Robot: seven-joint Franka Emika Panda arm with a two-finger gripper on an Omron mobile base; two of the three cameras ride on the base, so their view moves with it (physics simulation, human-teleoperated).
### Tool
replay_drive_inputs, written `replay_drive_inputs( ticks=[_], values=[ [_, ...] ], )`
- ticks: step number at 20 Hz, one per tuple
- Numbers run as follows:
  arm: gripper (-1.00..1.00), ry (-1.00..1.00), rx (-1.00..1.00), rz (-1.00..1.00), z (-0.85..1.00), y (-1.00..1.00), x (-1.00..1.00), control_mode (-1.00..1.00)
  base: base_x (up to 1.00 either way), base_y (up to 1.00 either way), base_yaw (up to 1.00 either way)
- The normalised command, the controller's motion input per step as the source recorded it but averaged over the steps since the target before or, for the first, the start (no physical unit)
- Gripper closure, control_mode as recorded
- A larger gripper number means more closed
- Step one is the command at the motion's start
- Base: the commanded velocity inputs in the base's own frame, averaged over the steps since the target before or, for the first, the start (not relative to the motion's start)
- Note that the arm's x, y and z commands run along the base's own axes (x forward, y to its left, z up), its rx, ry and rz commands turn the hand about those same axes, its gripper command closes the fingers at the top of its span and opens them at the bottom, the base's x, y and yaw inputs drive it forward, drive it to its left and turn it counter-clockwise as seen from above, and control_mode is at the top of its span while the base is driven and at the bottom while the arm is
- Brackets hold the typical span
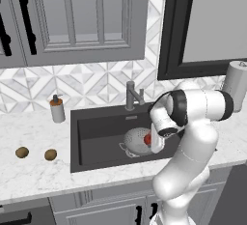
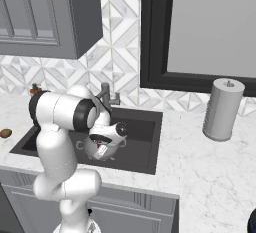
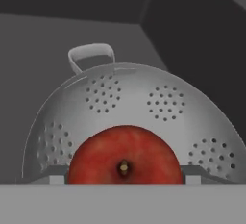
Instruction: Put the colander in the sink, put the kiwi, kiwi, apple in the colander, and turn on the sink faucet and pour water over the colander.
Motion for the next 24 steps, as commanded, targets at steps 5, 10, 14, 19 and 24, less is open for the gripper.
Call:
replay_drive_inputs(
  ticks=[5,10,14,19,24],
  values=[
    [1.0,-0.04,0.0,0.03,-0.11,0.03,0.2,-1.0,0.0,0.0,0.0],
    [-1.0,-0.08,0.0,0.03,0.0,0.0,0.08,-1.0,0.0,0.0,0.0],
    [-1.0,-0.06,0.0,0.03,0.0,0.02,0.17,-1.0,0.0,0.0,0.0],
    [-1.0,-0.06,0.0,0.01,0.0,0.05,0.14,-1.0,0.0,0.0,0.0],
    [-1.0,-0.17,0.07,0.0,0.22,0.0,0.0,-1.0,0.0,0.0,0.0]
  ],
)
